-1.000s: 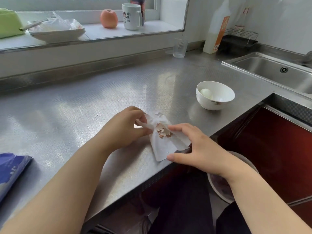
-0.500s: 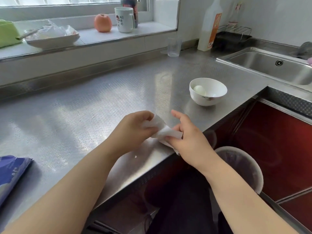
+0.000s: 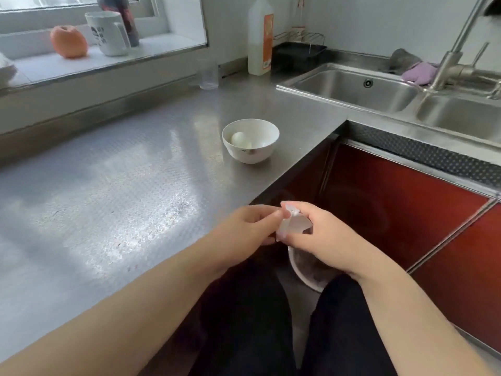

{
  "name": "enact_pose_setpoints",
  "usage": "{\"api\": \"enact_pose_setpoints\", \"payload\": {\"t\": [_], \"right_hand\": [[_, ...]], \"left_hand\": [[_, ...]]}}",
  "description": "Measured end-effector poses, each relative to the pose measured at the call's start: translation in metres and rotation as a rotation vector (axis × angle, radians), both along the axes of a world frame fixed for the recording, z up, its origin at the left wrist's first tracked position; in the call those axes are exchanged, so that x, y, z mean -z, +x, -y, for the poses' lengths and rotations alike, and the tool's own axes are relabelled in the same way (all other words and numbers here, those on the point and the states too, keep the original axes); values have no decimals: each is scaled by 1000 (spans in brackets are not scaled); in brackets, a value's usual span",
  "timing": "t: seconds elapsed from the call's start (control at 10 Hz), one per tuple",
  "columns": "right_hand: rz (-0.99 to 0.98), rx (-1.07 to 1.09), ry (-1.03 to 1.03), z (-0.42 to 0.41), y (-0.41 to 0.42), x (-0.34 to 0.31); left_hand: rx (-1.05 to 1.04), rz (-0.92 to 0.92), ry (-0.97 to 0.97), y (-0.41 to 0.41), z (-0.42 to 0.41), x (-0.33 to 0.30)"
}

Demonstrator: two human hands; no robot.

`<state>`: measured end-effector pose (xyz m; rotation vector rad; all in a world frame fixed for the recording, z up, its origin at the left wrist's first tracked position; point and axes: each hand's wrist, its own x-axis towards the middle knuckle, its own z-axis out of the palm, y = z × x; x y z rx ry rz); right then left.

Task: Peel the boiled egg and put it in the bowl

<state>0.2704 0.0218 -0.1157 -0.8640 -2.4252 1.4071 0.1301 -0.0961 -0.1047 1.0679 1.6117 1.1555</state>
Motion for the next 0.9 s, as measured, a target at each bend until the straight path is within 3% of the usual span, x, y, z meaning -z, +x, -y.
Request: {"api": "enact_pose_setpoints", "payload": {"t": [0.1, 0.2, 0.3, 0.4, 0.5, 0.7, 0.8, 0.9], "right_hand": [[48, 159, 37, -27, 18, 19], [198, 296, -22, -63, 20, 48], [245, 427, 92, -104, 31, 90], [251, 503, 120, -144, 35, 129], [269, 510, 185, -178, 23, 159], [608, 403, 174, -207, 21, 204], [634, 471, 126, -206, 41, 215], [512, 542, 98, -205, 60, 210]], "left_hand": [[42, 182, -58, 24, -37, 19], [3, 144, -68, 37, -70, 46], [-99, 55, -124, 39, -93, 74], [-159, 80, -175, 35, -106, 95], [-180, 79, -196, 30, -117, 107], [-152, 7, -193, 23, -141, 116], [-117, -14, -189, 20, -144, 119], [-155, 14, -193, 17, -142, 123]]}}
